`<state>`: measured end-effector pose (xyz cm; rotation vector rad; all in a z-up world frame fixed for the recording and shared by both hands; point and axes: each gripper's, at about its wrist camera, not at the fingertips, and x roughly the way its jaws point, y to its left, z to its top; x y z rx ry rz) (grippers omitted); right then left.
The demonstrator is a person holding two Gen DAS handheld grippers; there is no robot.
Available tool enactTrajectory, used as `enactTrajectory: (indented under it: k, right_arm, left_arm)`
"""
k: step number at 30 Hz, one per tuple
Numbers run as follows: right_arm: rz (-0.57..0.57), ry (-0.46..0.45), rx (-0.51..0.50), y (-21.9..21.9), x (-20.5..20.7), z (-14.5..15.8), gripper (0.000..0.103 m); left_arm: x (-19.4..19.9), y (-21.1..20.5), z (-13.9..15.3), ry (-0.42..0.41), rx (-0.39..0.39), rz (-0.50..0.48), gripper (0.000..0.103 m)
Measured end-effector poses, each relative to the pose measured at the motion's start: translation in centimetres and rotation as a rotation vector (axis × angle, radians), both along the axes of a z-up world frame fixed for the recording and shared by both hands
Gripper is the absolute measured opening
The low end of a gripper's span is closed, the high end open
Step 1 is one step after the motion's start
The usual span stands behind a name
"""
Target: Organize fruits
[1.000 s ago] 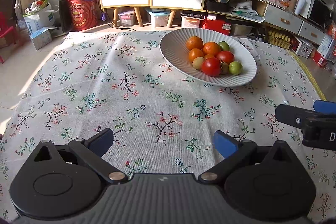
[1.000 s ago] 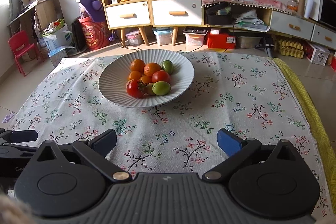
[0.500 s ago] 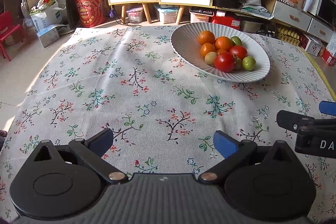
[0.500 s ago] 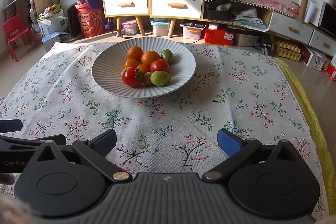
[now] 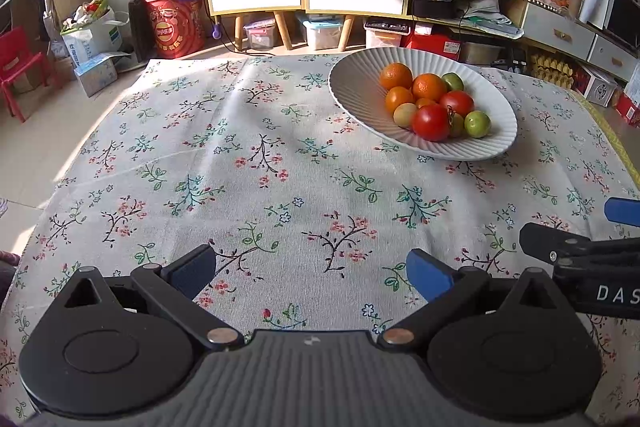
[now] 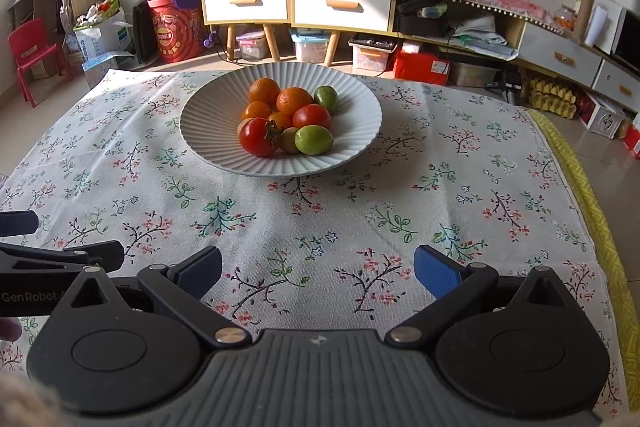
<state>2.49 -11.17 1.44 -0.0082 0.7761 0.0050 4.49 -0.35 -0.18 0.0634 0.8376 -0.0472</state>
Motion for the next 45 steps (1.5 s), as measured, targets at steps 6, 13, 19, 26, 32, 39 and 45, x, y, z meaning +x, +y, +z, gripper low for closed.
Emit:
enactTrajectory:
  k: [6,13,19,26,32,39,45]
  right_arm:
    - [0.006,-0.001,-0.004,0.03,0.08,0.05,0.102]
    - [0.007,0.001,-0.002,0.05,0.12,0.01,0.102]
    - [0.009,0.002,-0.004,0.05,0.21,0.02,0.102]
    - [0.008,0.003,-0.003,0.08,0.19,0.01,0.102]
    - [0.008,0.002,-0.003,0.09,0.18,0.0,0.102]
    - [0.008,0.003,-0.003,0.11,0.18,0.01,0.102]
    - [0.008,0.002,-0.003,0.13,0.18,0.01,0.102]
  left_arm:
    - [-0.07,-0.07,0.07,-0.007,0.005,-0.007,0.097]
    - [-0.06,-0.09,0.08,-0.008,0.006,-0.007,0.097]
    - [-0.07,-0.11,0.11,-0.004,0.009,-0.009,0.097]
    - [-0.07,-0.13,0.09,-0.005,0.01,-0.008,0.097]
    - [-0.07,-0.11,0.11,-0.005,0.013,-0.009,0.097]
    - [-0.11,-0.08,0.11,-0.006,0.014,-0.009,0.097]
    - [-0.11,-0.08,0.12,-0.006,0.014,-0.009,0.097]
